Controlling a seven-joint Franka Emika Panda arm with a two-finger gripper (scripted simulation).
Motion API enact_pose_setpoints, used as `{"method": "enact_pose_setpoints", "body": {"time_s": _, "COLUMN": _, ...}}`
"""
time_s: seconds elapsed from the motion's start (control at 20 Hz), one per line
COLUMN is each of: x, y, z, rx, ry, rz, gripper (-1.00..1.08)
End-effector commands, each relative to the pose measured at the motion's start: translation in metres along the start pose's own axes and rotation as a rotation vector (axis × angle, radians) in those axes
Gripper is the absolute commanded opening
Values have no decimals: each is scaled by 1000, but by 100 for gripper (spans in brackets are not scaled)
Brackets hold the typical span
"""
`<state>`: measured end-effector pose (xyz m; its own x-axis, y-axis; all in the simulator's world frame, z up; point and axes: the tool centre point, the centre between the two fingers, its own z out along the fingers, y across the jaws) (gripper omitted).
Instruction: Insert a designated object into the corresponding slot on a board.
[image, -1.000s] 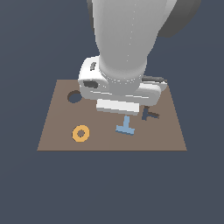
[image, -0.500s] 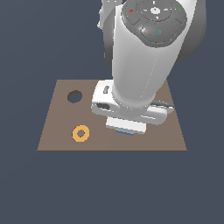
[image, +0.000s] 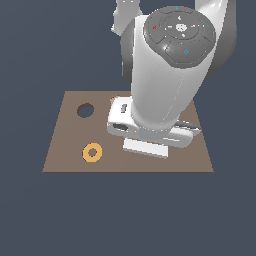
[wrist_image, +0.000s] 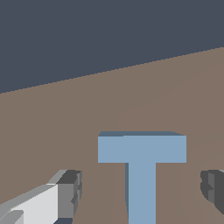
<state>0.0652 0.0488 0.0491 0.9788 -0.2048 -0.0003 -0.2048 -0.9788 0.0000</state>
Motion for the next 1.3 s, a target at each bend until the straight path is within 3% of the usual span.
{"method": "enact_pose_setpoints", "body": {"time_s": 0.0, "x": 0, "y": 1, "z": -1, "rx": 0, "ry": 0, "rz": 0, "gripper": 100}}
{"method": "enact_pose_setpoints", "body": {"time_s": 0.55, "x": 0, "y": 1, "z": 19, "rx": 0, "ry": 0, "rz": 0, "gripper": 100}}
{"method": "enact_pose_setpoints", "body": {"time_s": 0.6, "x": 0, "y": 1, "z": 19, "rx": 0, "ry": 0, "rz": 0, "gripper": -100}}
{"method": "enact_pose_setpoints", "body": {"time_s": 1.25, "x": -1, "y": 1, "z": 19, "rx": 0, "ry": 0, "rz": 3, "gripper": -100}}
